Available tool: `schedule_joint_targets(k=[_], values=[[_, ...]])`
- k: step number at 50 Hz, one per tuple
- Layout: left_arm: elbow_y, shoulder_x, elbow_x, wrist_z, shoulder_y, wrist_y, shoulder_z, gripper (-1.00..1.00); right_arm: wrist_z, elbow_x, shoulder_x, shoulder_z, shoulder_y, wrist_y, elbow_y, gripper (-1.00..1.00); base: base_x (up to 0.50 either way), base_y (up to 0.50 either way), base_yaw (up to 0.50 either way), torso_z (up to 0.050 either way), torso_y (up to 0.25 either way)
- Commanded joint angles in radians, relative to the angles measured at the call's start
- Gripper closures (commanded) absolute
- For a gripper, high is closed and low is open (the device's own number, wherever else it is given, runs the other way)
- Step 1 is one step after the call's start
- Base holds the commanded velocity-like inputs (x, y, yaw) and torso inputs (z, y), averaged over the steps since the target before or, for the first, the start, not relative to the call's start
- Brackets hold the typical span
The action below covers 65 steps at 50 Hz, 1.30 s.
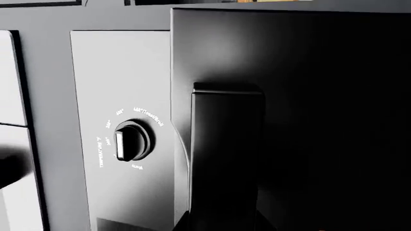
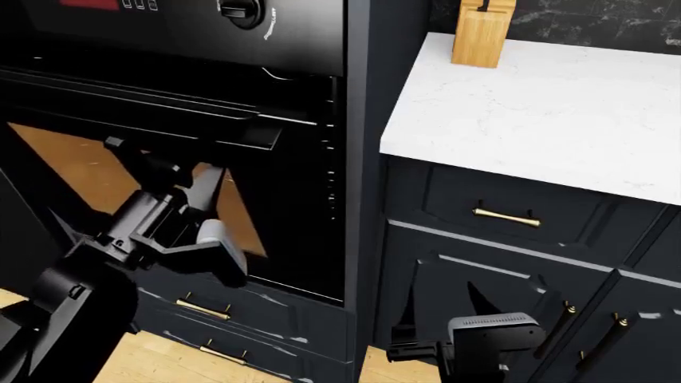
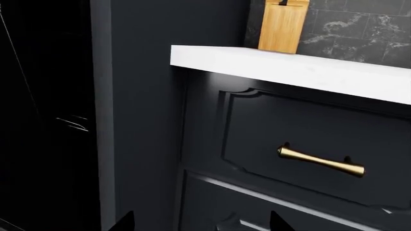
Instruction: Open the oven door
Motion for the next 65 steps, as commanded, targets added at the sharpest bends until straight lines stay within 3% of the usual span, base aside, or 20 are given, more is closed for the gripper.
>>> schedule_joint_targets(k=[1, 65], values=[[0.096, -0.024, 0.045, -0.144, -0.023, 0.009, -0.117, 1.00, 0.002, 0.002, 0.001, -0.004, 0.002, -0.004, 0.007, -1.00, 0.00, 0.00, 0.00, 0.011, 0.012], [0.262, -0.137, 0.037, -0.331, 0.245, -0.037, -0.270, 1.00, 0.015, 0.014, 0.011, -0.015, 0.004, -0.004, 0.002, -1.00, 0.00, 0.00, 0.00, 0.002, 0.007]])
